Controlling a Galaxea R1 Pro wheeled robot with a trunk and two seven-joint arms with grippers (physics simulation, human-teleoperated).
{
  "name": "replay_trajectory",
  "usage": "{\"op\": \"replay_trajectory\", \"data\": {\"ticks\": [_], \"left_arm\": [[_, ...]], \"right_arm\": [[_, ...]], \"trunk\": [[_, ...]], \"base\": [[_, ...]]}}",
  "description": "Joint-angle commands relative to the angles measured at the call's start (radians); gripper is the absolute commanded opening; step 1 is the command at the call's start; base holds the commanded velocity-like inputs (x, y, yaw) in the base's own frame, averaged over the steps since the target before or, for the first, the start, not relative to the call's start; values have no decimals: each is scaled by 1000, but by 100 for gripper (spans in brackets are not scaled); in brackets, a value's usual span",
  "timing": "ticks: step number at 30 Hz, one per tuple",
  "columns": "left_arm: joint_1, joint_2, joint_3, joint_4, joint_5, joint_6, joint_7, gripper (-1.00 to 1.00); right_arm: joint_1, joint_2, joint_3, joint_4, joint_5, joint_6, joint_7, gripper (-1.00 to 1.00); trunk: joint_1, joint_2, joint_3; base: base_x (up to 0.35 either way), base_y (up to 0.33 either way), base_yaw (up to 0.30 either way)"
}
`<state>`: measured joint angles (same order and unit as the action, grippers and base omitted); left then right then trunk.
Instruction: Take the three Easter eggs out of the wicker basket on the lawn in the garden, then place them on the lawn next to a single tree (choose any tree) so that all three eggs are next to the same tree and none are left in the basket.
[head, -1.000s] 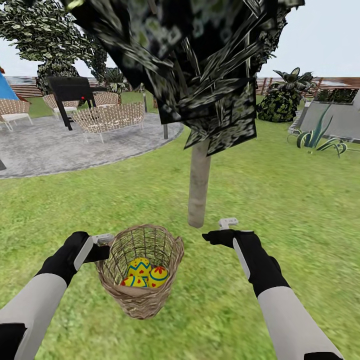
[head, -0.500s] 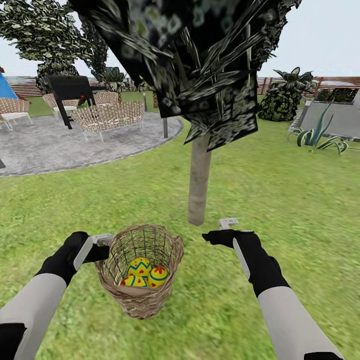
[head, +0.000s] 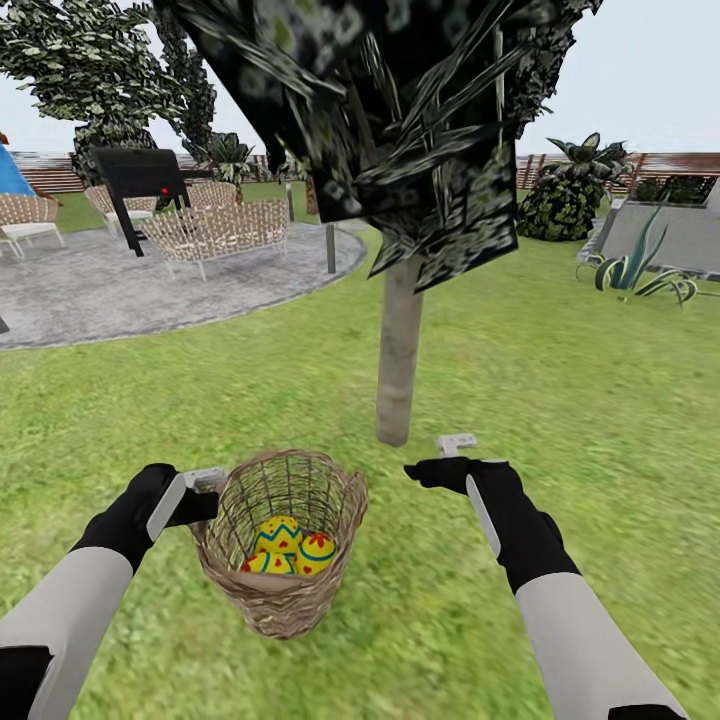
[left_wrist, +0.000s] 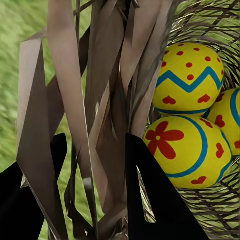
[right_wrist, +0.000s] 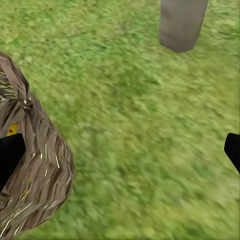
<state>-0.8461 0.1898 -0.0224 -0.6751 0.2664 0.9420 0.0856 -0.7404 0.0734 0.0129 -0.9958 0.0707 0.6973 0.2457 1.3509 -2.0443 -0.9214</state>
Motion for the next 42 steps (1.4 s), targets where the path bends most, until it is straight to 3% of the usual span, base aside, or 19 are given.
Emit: {"op": "replay_trajectory", "data": {"ticks": [1,11,28,29,30,31,32,33,34,36,38,40,42], "left_arm": [[-1,1,-2,-1,19,3,9,-100],[-1,0,-2,-1,19,3,9,-100],[-1,0,-2,0,17,4,9,-100],[-1,0,-2,0,17,4,9,-100],[-1,0,-2,-1,17,4,9,-100],[-1,0,-2,-1,17,4,9,-100],[-1,0,-2,-1,17,4,9,-100],[-1,0,-2,-1,17,4,9,-100],[-1,0,-2,-1,17,4,9,-100],[-1,0,-2,-1,17,4,9,-100],[-1,0,-2,-1,17,4,9,-100],[-1,0,-2,0,17,4,8,-100],[-1,0,-3,0,19,4,8,-100]], "right_arm": [[-1,0,-1,-1,8,4,6,100],[-1,-1,-1,-1,8,3,6,100],[-1,-1,-1,1,7,1,4,100],[-1,-2,-16,3,6,1,0,100],[-1,-6,-61,4,7,1,-2,100],[-1,-24,-134,4,7,2,5,100],[-1,-50,-175,3,7,3,10,100],[-1,-98,-196,2,3,6,24,100],[-2,-189,-213,16,-3,10,111,100],[-9,-258,-285,89,-4,13,245,100],[-29,-338,-319,219,-4,12,418,100],[-54,-383,-331,291,-2,12,569,100],[-61,-402,-345,300,2,8,725,100]], "trunk": [[4,-8,-4],[42,-78,-35],[42,-78,-35],[42,-78,-35],[42,-78,-35],[42,-78,-35],[42,-78,-35],[42,-78,-35],[42,-78,-35],[42,-78,-35],[42,-78,-35],[42,-78,-35],[42,-78,-35]], "base": [[0,0,0],[0,0,0],[266,0,0],[337,0,0],[337,0,0],[337,0,0],[337,0,0],[337,0,0],[337,0,0],[337,0,0],[337,0,0],[337,0,0],[337,0,0]]}}
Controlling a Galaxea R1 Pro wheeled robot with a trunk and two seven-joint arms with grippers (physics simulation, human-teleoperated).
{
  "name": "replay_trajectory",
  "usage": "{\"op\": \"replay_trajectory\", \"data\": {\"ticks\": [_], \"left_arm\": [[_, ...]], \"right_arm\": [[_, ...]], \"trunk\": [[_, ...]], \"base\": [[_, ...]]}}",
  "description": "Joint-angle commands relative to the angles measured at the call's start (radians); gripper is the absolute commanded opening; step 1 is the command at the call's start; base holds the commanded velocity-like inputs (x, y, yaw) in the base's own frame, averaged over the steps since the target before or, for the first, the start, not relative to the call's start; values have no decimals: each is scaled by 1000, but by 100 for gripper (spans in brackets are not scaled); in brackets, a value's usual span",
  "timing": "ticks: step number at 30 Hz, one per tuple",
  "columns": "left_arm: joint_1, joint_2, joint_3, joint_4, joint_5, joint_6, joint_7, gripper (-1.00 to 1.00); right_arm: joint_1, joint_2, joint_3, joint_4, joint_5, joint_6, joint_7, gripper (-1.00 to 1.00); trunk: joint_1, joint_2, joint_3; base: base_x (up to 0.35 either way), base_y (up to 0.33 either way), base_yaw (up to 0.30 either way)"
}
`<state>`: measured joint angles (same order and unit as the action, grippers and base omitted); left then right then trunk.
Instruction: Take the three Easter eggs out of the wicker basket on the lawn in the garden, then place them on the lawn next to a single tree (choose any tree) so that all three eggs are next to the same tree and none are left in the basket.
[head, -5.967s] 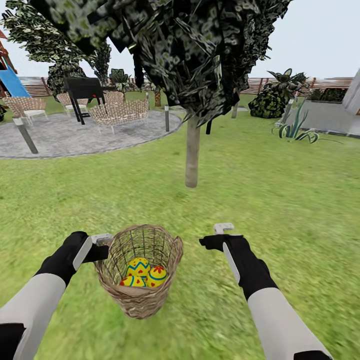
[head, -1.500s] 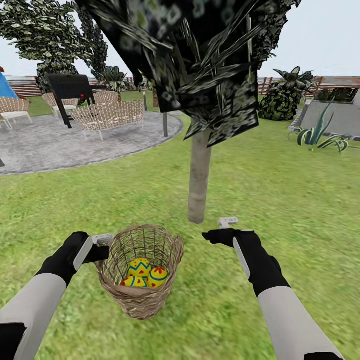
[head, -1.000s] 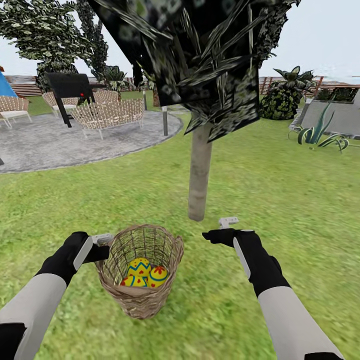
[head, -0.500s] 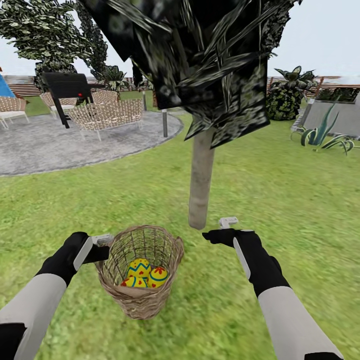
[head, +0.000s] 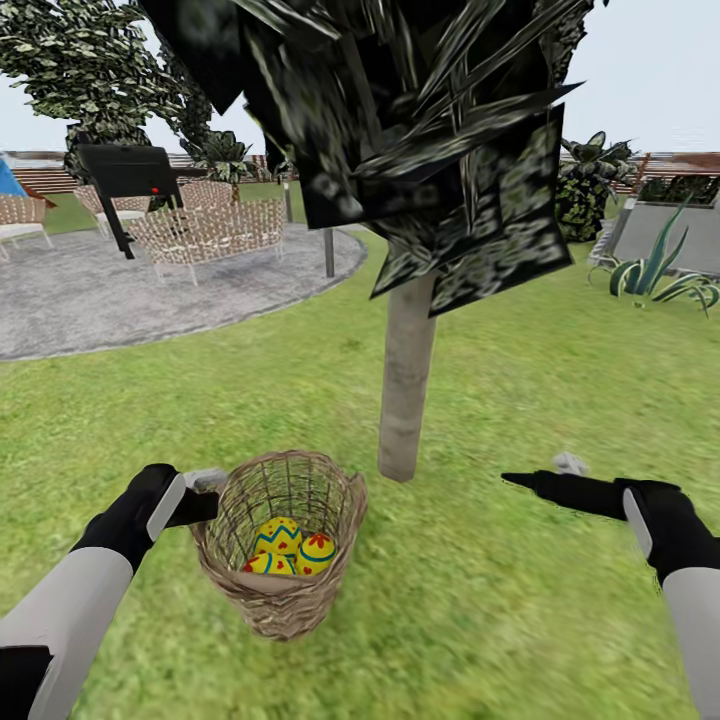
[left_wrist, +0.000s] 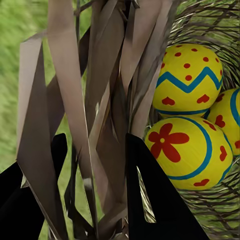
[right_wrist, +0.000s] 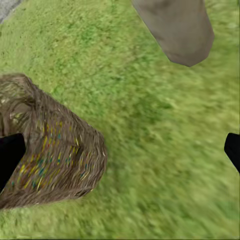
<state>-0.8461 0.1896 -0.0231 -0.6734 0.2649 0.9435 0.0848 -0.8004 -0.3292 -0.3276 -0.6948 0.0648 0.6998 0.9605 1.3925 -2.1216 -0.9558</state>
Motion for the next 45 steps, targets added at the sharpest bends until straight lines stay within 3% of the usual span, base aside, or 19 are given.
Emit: {"op": "replay_trajectory", "data": {"ticks": [1,5,9,17,18,38,45], "left_arm": [[-1,1,-2,-1,20,3,9,-100],[6,-1,-2,-4,14,1,9,-100],[11,-1,-1,-4,4,1,9,-100],[12,-1,3,-3,-20,1,6,-100],[11,-1,3,-3,14,1,6,-100],[12,-1,8,3,17,0,4,-100],[12,-1,9,0,17,0,5,-100]], "right_arm": [[-1,-4,-14,-1,9,6,53,100],[-2,-3,-32,-5,8,-2,74,100],[-2,-5,-21,-1,7,-3,74,100],[-2,-4,-21,-1,6,-3,75,100],[-2,-4,-21,-1,6,-3,75,100],[-2,-5,-22,0,6,-3,75,100],[-3,-5,-22,0,6,-3,75,100]], "trunk": [[0,0,-1],[0,0,-1],[0,0,-1],[31,-56,-26],[35,-63,-29],[112,-203,-92],[112,-203,-92]], "base": [[337,0,0],[168,0,0],[0,0,0],[0,0,0],[0,0,0],[0,0,0],[29,0,0]]}}
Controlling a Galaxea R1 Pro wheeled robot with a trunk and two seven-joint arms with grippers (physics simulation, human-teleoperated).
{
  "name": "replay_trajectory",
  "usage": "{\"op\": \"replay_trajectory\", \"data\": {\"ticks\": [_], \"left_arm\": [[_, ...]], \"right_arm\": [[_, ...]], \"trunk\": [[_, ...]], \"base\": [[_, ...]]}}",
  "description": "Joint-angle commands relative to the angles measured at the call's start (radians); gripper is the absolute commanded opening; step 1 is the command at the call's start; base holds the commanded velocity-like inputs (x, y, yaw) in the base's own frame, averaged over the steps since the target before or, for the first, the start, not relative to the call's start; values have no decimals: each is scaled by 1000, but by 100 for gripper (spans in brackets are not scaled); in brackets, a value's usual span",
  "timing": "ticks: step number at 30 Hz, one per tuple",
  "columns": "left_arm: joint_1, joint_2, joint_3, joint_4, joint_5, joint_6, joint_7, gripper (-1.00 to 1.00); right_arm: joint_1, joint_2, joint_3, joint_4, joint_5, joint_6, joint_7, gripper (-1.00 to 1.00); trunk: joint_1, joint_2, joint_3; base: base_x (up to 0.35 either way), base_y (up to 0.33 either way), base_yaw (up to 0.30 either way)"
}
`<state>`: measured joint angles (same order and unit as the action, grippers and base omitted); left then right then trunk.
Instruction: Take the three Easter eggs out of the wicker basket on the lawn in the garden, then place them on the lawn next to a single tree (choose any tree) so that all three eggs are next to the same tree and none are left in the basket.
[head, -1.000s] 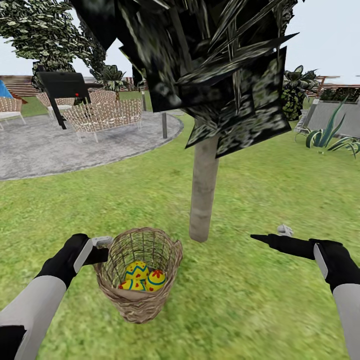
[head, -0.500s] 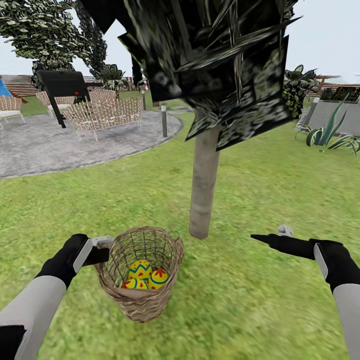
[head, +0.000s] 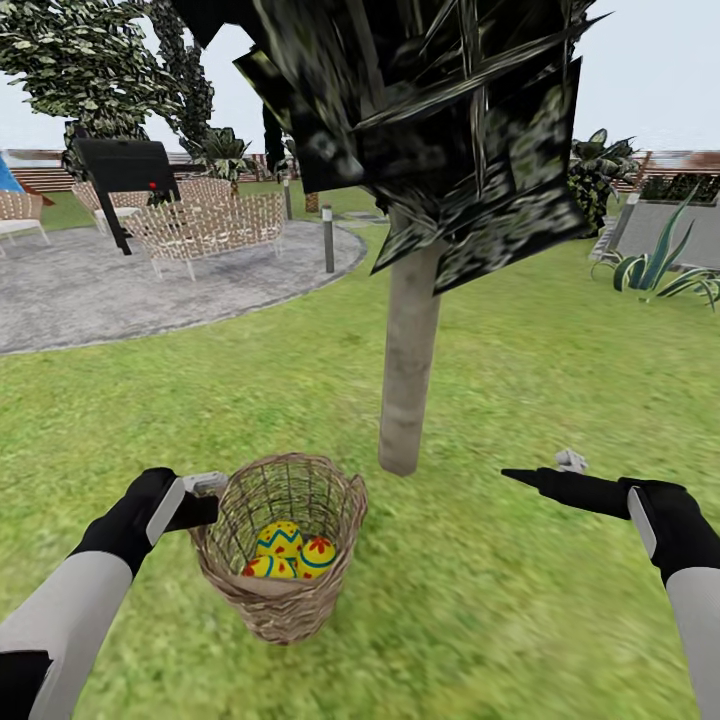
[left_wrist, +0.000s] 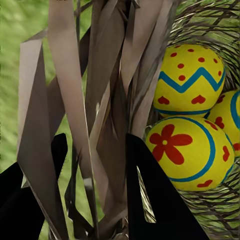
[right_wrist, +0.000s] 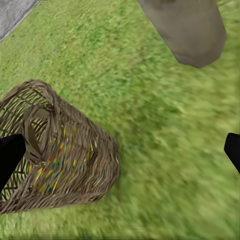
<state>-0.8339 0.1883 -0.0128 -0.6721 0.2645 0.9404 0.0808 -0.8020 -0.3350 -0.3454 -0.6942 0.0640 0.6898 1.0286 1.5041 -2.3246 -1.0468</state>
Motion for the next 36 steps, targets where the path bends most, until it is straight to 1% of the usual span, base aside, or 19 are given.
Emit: {"op": "replay_trajectory", "data": {"ticks": [1,4,9,13,17,36], "left_arm": [[-1,0,-1,-3,18,3,9,-100],[-1,0,-1,-6,18,3,10,-100],[-1,0,-1,-7,18,3,11,-100],[-1,0,-1,-7,18,3,10,-100],[-1,-3,-2,-7,18,3,11,-100],[-1,-3,-1,-6,18,3,10,-100]], "right_arm": [[-1,1,-4,-1,7,7,7,100],[0,1,-4,-1,7,7,7,100],[0,1,-4,-1,7,7,7,100],[-1,1,-4,-1,7,7,7,100],[0,1,-4,-1,7,7,7,100],[-1,1,-4,-1,7,7,7,100]], "trunk": [[0,0,-1],[0,0,-1],[0,0,-1],[0,0,-1],[0,0,-1],[73,-133,-60]], "base": [[272,0,0],[270,0,0],[81,0,0],[204,0,0],[28,0,0],[0,0,0]]}}
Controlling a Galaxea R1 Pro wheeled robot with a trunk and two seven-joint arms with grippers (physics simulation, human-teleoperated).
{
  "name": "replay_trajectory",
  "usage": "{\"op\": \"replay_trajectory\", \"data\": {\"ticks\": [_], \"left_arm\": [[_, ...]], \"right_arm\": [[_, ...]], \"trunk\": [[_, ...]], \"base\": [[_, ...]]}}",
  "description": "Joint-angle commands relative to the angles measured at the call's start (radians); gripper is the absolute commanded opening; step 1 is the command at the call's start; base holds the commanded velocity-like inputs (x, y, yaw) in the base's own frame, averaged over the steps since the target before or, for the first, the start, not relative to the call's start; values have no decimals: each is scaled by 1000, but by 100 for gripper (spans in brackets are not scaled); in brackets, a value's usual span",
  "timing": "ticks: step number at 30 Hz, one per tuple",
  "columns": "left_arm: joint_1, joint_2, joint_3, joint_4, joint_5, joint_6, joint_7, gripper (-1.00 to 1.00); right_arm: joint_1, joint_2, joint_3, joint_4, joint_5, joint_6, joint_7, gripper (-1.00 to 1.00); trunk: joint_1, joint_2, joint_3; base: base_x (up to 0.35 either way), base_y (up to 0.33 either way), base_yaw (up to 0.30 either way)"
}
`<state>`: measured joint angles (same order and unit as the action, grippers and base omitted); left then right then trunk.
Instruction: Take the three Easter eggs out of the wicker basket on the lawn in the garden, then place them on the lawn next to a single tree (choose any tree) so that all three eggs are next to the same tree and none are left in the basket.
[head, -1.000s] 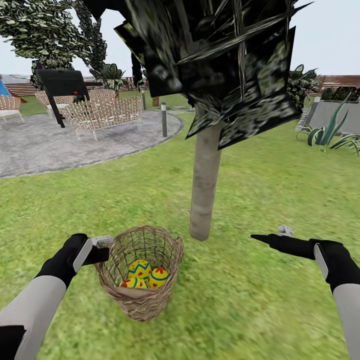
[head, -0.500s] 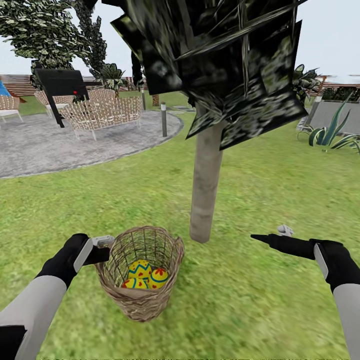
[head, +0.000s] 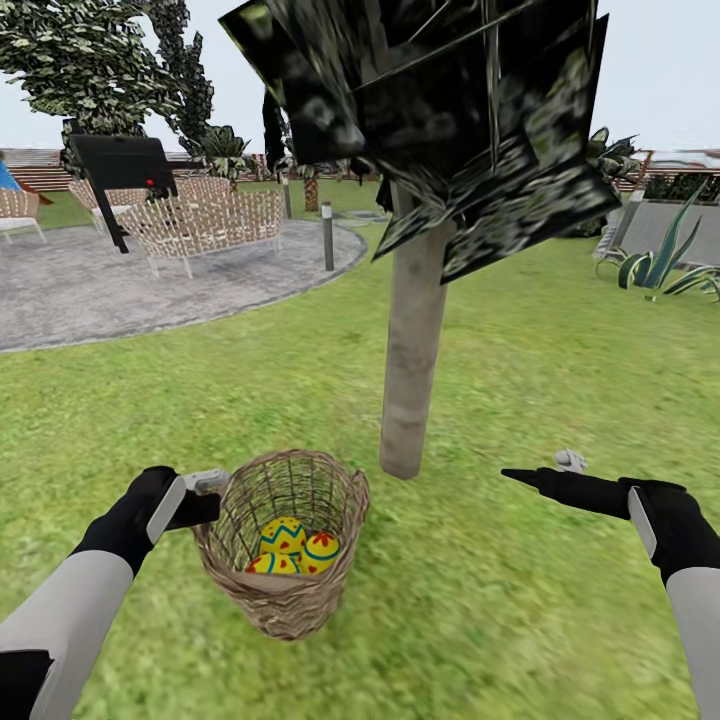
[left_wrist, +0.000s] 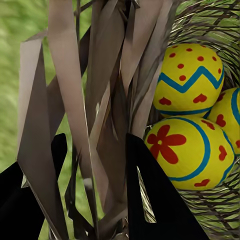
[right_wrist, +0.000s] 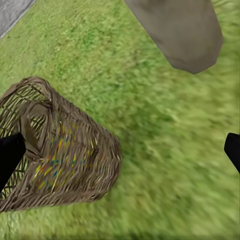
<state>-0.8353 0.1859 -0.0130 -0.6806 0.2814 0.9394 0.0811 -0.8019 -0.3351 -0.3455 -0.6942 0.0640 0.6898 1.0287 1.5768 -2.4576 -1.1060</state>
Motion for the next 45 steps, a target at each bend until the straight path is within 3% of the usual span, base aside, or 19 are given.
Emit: {"op": "replay_trajectory", "data": {"ticks": [1,6,13,37,38,45], "left_arm": [[1,0,-1,3,1,4,9,-100],[1,0,-1,3,1,4,9,-100],[1,0,-2,7,1,4,8,-100],[1,3,-1,7,0,4,9,-100],[1,3,-2,7,0,4,9,100],[1,3,1,6,1,6,8,100]], "right_arm": [[-1,1,-4,-1,7,7,7,100],[0,1,-4,-1,7,7,7,100],[-1,1,-4,-1,7,7,7,100],[-1,1,-4,-1,7,7,7,100],[-1,1,-4,-1,7,7,7,100],[-1,1,-4,-1,7,7,7,100]], "trunk": [[4,-7,-4],[23,-42,-20],[26,-44,-47],[26,-44,-47],[26,-44,-47],[26,-44,-47]], "base": [[0,0,0],[0,0,0],[0,0,0],[0,0,0],[0,0,0],[0,0,0]]}}
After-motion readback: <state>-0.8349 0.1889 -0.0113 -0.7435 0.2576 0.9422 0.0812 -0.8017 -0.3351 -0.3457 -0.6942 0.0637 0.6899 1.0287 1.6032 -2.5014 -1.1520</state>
